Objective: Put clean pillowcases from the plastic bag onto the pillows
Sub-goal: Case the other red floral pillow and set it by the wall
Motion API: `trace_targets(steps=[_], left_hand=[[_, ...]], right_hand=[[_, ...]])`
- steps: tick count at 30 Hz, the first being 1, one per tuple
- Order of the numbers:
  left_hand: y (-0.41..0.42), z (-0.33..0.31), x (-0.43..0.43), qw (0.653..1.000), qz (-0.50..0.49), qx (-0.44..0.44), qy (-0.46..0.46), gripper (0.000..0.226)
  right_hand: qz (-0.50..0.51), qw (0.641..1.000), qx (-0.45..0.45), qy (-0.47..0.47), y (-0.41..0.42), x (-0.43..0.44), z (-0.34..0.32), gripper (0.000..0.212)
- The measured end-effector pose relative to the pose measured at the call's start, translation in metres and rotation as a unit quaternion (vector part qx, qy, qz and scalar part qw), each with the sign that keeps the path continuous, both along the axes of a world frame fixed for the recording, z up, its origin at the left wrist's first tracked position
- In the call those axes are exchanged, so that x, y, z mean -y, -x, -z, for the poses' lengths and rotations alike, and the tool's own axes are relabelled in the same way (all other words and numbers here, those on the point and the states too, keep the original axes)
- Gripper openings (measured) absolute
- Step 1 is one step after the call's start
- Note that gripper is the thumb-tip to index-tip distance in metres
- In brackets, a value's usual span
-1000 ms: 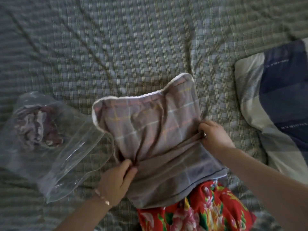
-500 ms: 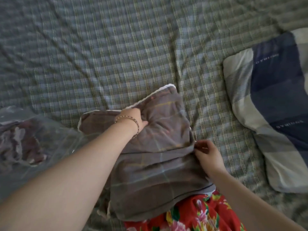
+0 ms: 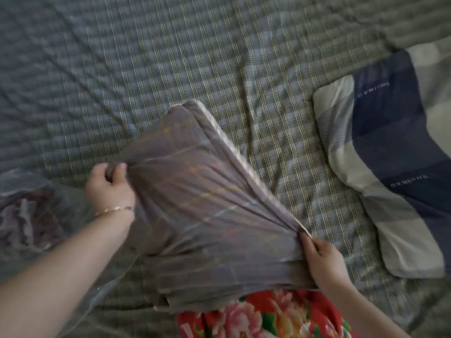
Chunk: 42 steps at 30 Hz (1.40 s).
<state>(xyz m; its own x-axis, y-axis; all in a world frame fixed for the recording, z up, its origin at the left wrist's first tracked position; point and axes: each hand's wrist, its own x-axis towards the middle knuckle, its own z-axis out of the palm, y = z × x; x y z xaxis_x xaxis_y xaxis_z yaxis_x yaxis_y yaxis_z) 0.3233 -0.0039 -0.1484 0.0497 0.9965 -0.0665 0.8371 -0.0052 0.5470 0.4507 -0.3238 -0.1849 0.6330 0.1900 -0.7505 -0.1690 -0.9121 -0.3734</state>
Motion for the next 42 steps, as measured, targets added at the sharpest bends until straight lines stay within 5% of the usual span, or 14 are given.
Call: trace_targets(steps=[5,9,11,14,16,19,22,26,29,31,34,37,40,42], left_hand=[[-0.050,0.017,-0.005,0.996,0.040,-0.027,0.076,0.024],[-0.064,0.031,0.013,0.974,0.206,0.022,0.089,0.019],[-0.031,0.023,0.036,0.960,0.277,0.019,0.044,0.025],[0.051,0.010,0.091,0.936,0.352,0.007,0.022,0.014],[0.105,0.013,0.130,0.904,0.412,-0.053,0.106,0.019],[0.148,0.030,0.158,0.869,0.442,-0.136,0.174,0.041],[0.140,0.032,0.151,0.908,0.371,-0.107,0.159,0.039],[0.145,0.012,0.159,0.949,0.225,0.011,0.222,0.028],[0.167,-0.008,0.175,0.932,0.090,0.199,0.290,0.009],[0.196,-0.015,0.178,0.927,0.125,0.236,0.262,0.014],[0.242,-0.016,0.192,0.923,0.257,0.209,0.198,0.021],[0.261,0.007,0.204,0.852,0.440,0.120,0.257,0.015],[0.231,0.014,0.192,0.798,0.440,0.016,0.413,0.012],[0.207,0.020,0.175,0.843,0.328,-0.032,0.425,0.016]], right_hand=[[0.091,0.989,-0.075,0.092,0.002,0.025,0.023,0.037],[0.173,0.970,0.017,0.172,-0.014,0.013,0.036,0.022],[0.127,0.965,0.099,0.209,-0.007,-0.010,0.024,0.027],[-0.080,0.955,0.281,-0.045,0.033,-0.046,-0.003,0.016],[-0.285,0.901,0.271,-0.185,0.069,-0.060,-0.022,0.018],[-0.514,0.813,0.220,-0.161,0.102,-0.073,-0.025,0.035],[-0.517,0.795,0.271,-0.167,0.105,-0.085,-0.016,0.018],[-0.517,0.776,0.278,-0.233,0.116,-0.092,-0.026,0.027],[-0.497,0.794,0.213,-0.279,0.137,-0.092,-0.044,0.025],[-0.499,0.788,0.187,-0.308,0.149,-0.092,-0.057,0.023],[-0.565,0.722,0.148,-0.371,0.168,-0.068,-0.068,0.025],[-0.670,0.665,0.187,-0.273,0.178,-0.027,-0.060,0.008],[-0.678,0.707,0.189,-0.068,0.175,-0.009,-0.045,0.028],[-0.613,0.768,0.186,0.030,0.186,-0.012,-0.049,0.033]])
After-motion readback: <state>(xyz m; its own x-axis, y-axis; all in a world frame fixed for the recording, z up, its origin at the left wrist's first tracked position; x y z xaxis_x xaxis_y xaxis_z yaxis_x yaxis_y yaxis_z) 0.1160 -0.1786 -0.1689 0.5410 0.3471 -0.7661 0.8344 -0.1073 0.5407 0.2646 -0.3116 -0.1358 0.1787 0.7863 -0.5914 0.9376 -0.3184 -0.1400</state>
